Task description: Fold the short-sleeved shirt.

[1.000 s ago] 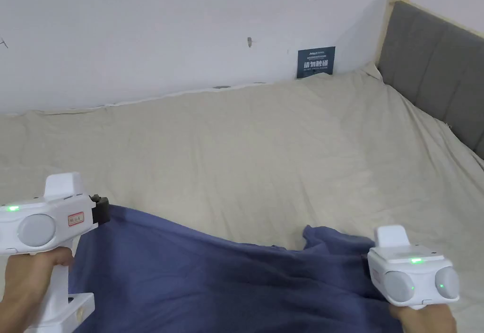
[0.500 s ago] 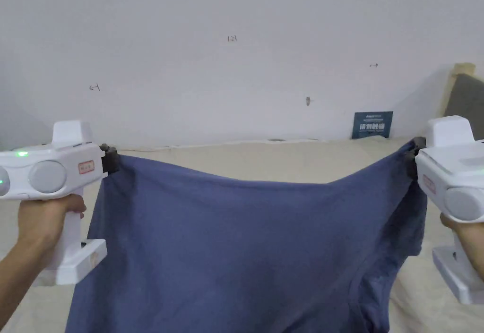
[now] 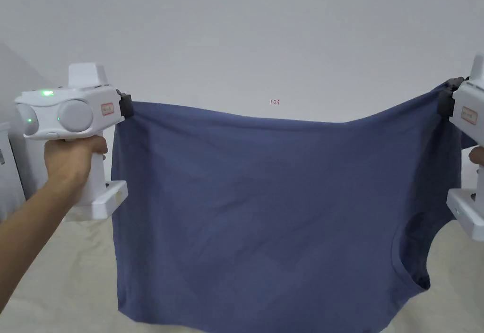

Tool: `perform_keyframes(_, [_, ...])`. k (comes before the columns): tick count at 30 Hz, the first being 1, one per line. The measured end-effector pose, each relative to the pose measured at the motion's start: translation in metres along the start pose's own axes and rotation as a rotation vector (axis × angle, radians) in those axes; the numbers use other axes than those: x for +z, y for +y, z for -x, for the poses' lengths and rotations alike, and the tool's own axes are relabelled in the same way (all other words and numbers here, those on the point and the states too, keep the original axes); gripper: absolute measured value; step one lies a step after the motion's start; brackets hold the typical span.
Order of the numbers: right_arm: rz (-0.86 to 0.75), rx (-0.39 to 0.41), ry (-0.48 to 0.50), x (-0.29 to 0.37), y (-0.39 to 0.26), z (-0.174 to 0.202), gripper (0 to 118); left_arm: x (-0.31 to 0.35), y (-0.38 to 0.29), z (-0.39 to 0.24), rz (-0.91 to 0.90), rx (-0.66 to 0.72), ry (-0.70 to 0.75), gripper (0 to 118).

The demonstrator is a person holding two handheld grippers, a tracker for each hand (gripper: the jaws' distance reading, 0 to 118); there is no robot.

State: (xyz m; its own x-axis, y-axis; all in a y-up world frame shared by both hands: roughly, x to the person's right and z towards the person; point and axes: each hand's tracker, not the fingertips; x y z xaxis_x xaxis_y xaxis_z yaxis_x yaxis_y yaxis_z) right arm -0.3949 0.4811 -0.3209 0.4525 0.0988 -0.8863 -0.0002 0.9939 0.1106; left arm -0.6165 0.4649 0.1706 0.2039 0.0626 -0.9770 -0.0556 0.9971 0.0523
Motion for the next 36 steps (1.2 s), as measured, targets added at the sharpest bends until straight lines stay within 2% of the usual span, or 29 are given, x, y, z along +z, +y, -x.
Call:
perform_keyframes(8, [0.004,-0.054,0.029,-0.036,-0.020,-0.001,2,-0.036,-0.034,-0.021,0.021,-0.022,0.020,4])
perform_keyframes(13, [0.073,-0.056,0.040,-0.056,-0.072,0.001,2,-0.082,-0.098,-0.014,0.129,-0.022,0.004,4])
perform_keyframes(19, [0.226,-0.045,0.069,-0.060,-0.151,0.002,2,-0.089,-0.189,-0.003,0.281,-0.015,-0.005,4])
perform_keyframes(26, [0.374,-0.089,0.099,-0.016,-0.231,0.001,2,-0.031,-0.273,0.018,0.420,-0.017,-0.008,4])
perform_keyframes(36, [0.562,-0.178,0.154,0.145,-0.300,-0.007,2,0.119,-0.357,0.054,0.629,-0.051,-0.007,4])
